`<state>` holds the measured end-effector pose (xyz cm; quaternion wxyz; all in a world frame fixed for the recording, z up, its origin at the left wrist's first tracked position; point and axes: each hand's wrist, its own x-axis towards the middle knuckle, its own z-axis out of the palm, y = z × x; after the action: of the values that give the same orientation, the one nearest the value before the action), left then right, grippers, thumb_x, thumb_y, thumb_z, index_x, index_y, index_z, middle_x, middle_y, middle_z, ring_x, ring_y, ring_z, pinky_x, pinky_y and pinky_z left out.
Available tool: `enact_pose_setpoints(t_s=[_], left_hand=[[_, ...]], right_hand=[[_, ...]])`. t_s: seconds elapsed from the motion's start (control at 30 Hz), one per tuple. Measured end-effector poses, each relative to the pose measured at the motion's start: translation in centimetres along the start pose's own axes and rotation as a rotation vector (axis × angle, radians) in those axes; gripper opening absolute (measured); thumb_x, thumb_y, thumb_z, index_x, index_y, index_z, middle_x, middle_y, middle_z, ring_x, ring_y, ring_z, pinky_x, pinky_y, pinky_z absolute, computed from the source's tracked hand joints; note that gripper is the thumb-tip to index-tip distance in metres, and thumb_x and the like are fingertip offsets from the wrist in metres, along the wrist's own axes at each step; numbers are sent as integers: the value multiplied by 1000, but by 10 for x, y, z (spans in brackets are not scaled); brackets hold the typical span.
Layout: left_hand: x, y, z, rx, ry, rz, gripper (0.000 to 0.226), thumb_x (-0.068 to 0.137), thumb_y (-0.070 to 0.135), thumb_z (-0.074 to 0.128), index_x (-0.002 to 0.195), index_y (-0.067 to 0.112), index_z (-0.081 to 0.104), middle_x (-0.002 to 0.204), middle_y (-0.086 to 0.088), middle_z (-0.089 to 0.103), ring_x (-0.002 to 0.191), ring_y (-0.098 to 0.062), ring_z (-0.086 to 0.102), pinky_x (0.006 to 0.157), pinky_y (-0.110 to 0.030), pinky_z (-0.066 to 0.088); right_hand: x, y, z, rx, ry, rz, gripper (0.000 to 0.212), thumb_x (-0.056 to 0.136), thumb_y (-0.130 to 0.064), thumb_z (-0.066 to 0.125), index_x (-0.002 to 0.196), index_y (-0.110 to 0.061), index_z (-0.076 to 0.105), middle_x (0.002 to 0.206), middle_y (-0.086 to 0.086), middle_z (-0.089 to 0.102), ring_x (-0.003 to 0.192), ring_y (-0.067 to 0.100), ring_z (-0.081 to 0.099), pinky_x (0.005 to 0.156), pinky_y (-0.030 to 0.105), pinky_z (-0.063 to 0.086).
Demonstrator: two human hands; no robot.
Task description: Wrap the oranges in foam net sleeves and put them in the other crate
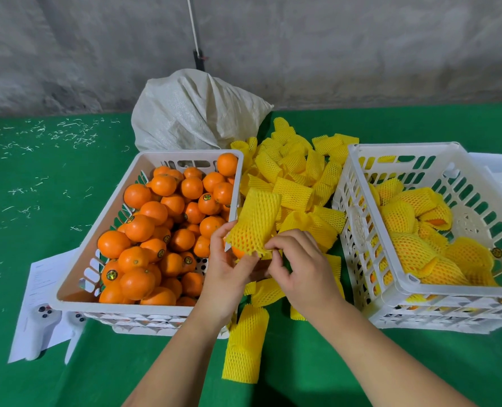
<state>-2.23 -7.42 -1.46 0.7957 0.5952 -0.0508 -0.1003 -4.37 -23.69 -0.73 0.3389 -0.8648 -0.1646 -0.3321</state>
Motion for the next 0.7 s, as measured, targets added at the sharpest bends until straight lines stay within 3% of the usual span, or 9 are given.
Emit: enact_pose_setpoints(t_s=[0.1,0.17,0.27,0.4,0.53,0.63,0.7], left_hand=[[0,3,0,35,-59,-43,53,92,25,75,133,50,51,114,-10,73,103,-29,70,89,-46,61],[-1,4,-4,46,-129,-71,62,91,20,75,138,51,49,119,-11,71,108,-30,69,91,-46,60],[-4,3,-5,76,-176,-40,67,100,10,68,153,33,34,125,-10,72,117,-33,70,92,-50,61],[-4,4,5,145,-76,2,63,88,21,85,137,37,49,131,-15,67,110,-32,73,90,-47,62],[-3,0,1,279,-34,91,76,78,37,92,140,30,49,148,-8,51,128,-30,62,101,-53,58],[-3,0,-6,267,-75,117,80,88,35,88,154,41,43,155,12,51,136,-15,58,102,-34,57],[-2,-2,-8,250,-63,136,75,90,33,85,154,38,47,155,7,53,135,-18,60,100,-27,56]], right_hand=[[-1,0,-3,107,-63,87,20,90,-19,61,110,-16,59,123,2,53,111,15,55,84,18,49],[-1,0,-3,167,-111,126,30,89,-25,61,117,-21,51,132,-3,46,119,5,48,88,10,45],[1,5,-7,176,-103,141,34,94,-19,57,126,-24,50,137,-5,47,129,8,48,100,16,44],[5,8,-14,175,-47,155,31,98,-15,50,126,-26,53,134,-8,53,127,9,53,102,16,44],[4,13,-18,172,28,120,24,98,-14,50,118,-24,60,125,-4,60,120,14,60,100,25,51],[-2,15,-14,146,60,103,23,99,-11,53,117,-16,66,119,3,66,113,17,64,92,34,56],[-5,14,-11,135,74,94,23,98,-10,54,117,-13,67,117,4,66,111,18,65,87,36,58]])
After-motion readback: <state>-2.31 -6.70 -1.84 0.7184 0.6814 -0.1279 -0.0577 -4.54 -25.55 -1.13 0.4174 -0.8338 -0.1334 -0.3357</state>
